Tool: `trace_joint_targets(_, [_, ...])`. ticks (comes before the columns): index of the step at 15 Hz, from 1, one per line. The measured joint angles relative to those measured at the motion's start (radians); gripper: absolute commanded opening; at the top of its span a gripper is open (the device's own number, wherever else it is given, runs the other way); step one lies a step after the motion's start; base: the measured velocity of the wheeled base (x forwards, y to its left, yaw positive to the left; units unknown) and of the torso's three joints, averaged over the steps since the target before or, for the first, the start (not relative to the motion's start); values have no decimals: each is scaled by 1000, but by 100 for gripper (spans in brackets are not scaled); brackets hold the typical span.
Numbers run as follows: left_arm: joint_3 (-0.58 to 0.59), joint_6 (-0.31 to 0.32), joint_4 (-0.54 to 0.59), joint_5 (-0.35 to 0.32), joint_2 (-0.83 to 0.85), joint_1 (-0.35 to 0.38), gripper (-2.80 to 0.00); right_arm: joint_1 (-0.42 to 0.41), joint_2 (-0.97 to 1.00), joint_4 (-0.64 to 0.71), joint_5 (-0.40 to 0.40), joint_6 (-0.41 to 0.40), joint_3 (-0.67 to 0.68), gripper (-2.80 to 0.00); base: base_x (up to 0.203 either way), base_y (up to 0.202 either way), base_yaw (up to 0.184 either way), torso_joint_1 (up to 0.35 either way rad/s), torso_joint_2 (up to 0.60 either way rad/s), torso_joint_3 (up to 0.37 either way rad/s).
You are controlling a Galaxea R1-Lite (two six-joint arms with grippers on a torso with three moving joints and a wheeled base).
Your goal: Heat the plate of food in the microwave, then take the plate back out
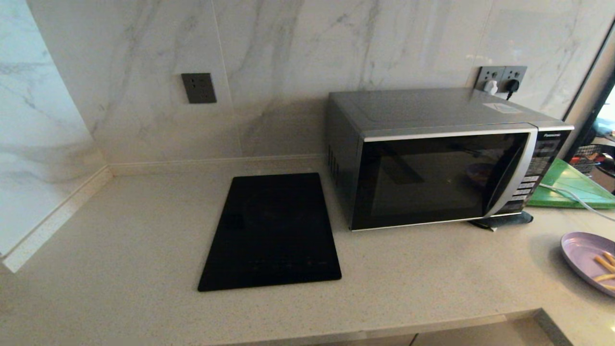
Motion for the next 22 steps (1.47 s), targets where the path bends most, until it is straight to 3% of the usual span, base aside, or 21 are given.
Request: trace_joint_targets(22, [0, 0, 0, 0, 0, 3, -280, 0, 0, 0, -2, 11, 0, -280, 0, 0, 0, 0, 0, 0])
